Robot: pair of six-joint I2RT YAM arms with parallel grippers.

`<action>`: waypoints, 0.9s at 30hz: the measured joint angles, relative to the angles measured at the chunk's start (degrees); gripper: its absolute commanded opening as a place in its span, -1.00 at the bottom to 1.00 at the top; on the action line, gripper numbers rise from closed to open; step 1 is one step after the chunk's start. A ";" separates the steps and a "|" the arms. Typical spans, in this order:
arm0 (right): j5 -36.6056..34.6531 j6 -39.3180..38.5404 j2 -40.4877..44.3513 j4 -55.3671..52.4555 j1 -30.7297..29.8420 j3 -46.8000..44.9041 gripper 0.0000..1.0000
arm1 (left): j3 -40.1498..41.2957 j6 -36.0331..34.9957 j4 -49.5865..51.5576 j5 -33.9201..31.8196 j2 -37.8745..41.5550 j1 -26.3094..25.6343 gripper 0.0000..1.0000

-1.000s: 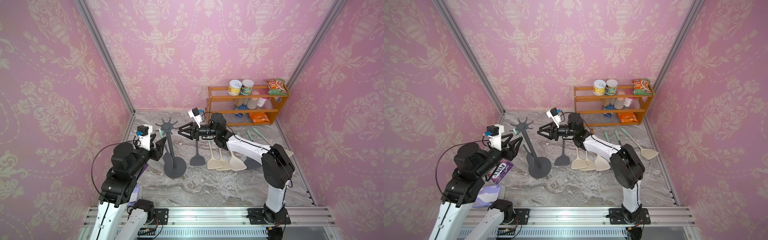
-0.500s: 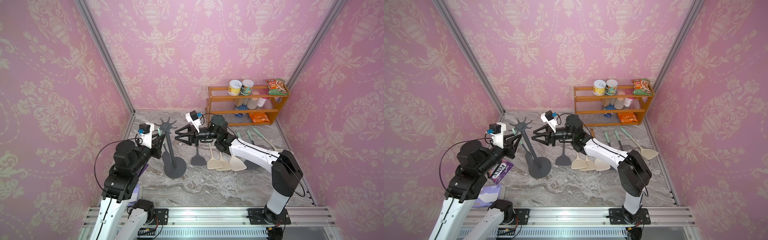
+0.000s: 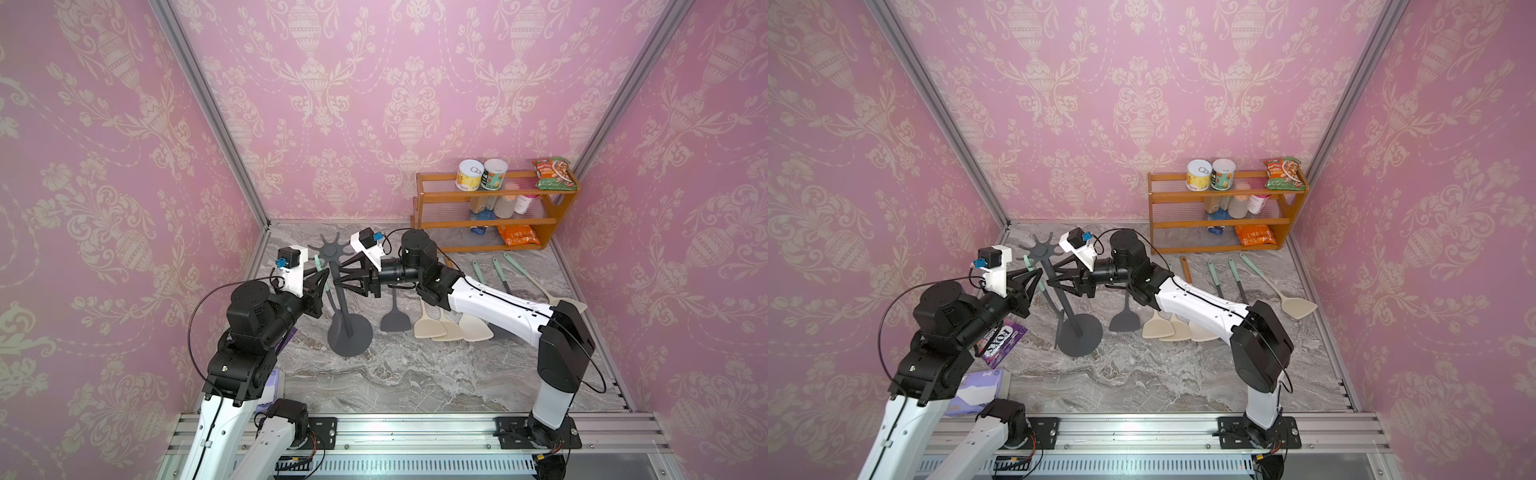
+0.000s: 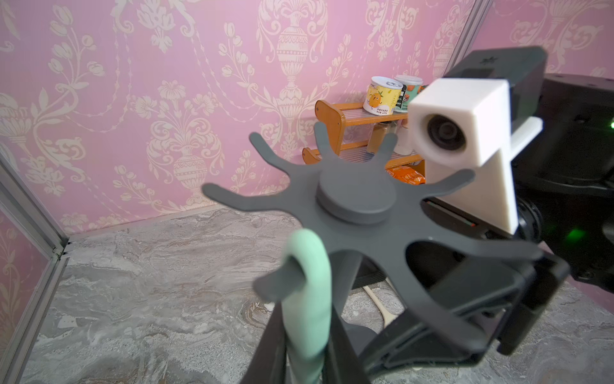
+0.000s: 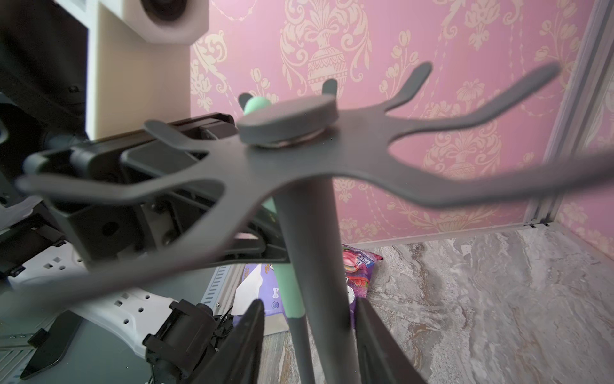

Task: Take the spatula off the kitchen utensil rack
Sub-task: Take off the spatula from the rack.

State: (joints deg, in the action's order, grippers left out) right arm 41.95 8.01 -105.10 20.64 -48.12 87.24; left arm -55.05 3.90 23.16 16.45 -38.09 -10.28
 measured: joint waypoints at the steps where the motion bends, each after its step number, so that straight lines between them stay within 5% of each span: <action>1: -0.83 -0.48 -0.50 -0.15 -0.20 0.39 -0.07 | -0.02 0.00 0.04 -0.07 0.00 0.00 -0.71; 9: -4.07 -2.29 -2.84 0.81 -0.68 3.15 -0.26 | -0.02 0.00 0.02 -0.26 -0.07 0.37 -0.69; 16: -1.99 -5.05 -3.52 4.39 -1.05 2.93 -1.00 | -0.09 0.00 -0.94 -0.94 -0.42 0.72 -0.68; 27: -3.39 -7.54 -3.32 2.93 -2.05 2.91 -1.00 | -0.81 -1.46 3.19 -3.72 2.23 0.68 -0.63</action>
State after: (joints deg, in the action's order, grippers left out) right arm 38.57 0.47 -108.42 23.57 -50.17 90.15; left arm -55.86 2.44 26.35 12.73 -35.86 -9.61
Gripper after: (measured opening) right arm 0.224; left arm 0.184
